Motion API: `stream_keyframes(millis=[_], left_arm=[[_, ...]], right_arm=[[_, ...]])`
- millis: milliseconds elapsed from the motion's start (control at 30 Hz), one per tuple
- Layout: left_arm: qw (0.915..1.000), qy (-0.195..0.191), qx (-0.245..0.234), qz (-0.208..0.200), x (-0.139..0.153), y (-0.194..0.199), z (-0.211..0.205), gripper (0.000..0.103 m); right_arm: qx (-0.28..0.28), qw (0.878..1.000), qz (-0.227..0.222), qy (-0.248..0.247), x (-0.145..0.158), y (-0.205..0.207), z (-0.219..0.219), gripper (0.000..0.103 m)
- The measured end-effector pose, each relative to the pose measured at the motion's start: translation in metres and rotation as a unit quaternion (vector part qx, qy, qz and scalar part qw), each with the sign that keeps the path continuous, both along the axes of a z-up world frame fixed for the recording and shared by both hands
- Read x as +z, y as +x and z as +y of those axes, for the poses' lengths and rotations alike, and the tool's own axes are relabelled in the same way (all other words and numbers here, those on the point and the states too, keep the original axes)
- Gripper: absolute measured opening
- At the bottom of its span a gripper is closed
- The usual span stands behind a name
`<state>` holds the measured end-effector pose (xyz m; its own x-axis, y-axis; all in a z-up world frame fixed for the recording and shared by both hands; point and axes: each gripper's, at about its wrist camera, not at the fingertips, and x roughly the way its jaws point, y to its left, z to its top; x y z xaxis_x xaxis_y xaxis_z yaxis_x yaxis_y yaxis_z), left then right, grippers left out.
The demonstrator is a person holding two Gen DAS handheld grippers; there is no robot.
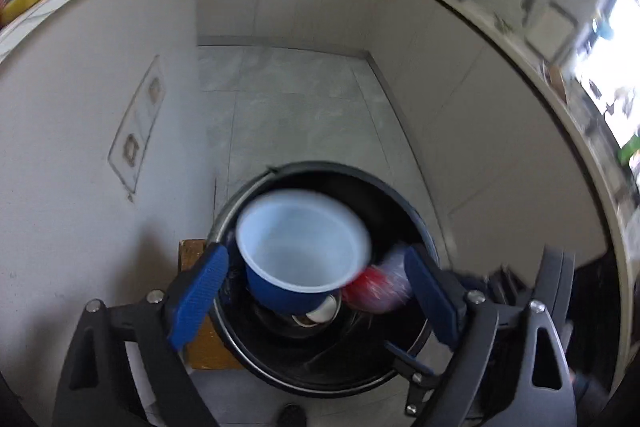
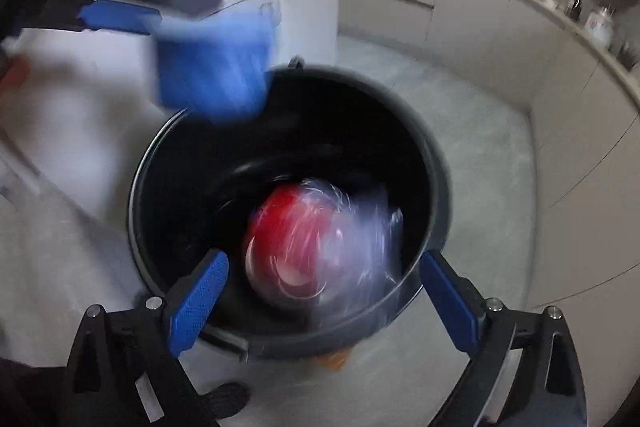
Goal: Collect trash
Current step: 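Open the right tool over the bin while the left tool drops the blue cup, then move both tools back to the island toward the cans and sponge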
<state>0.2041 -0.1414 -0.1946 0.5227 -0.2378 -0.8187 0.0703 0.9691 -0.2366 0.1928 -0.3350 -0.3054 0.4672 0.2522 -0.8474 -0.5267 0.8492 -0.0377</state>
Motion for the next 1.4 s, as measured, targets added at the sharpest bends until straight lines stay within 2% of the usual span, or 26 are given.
stream_keyframes(millis=[133, 300, 500, 633, 767, 867, 1000, 1133, 1400], left_arm=[[0.9996, 0.025, 0.002, -0.014, 0.013, -0.006, 0.006, 0.092], [0.9991, 0.037, 0.001, -0.022, 0.021, -0.017, -0.003, 0.092], [0.9987, 0.043, 0.0, -0.028, 0.031, -0.021, -0.008, 0.092], [0.9977, 0.049, -0.001, -0.046, 0.055, -0.03, -0.005, 0.092], [0.9964, 0.059, 0.003, -0.062, 0.079, -0.037, 0.009, 0.092], [0.9955, 0.063, 0.017, -0.069, 0.096, -0.045, 0.031, 0.092], [0.9939, 0.066, 0.045, -0.076, 0.113, -0.053, 0.066, 0.092], [0.9908, 0.076, 0.07, -0.088, 0.121, -0.06, 0.096, 0.092], [0.9811, 0.09, 0.137, -0.103, 0.13, -0.079, 0.19, 0.092]], right_arm=[[-0.011, 1.0, -0.008, 0.007, -0.008, -0.012, -0.005, 0.098], [-0.015, 1.0, -0.007, 0.026, -0.013, -0.015, -0.004, 0.098], [-0.032, 0.999, -0.013, 0.035, 0.0, -0.017, -0.002, 0.098], [-0.053, 0.997, -0.018, 0.044, 0.023, -0.025, -0.01, 0.098], [-0.087, 0.994, -0.035, 0.047, 0.066, -0.032, -0.003, 0.098], [-0.101, 0.992, -0.053, 0.063, 0.106, -0.037, 0.009, 0.098], [-0.105, 0.989, -0.065, 0.082, 0.138, -0.039, 0.028, 0.098], [-0.094, 0.988, -0.074, 0.094, 0.161, -0.036, 0.06, 0.098], [-0.048, 0.99, -0.088, 0.104, 0.198, -0.023, 0.143, 0.098]])
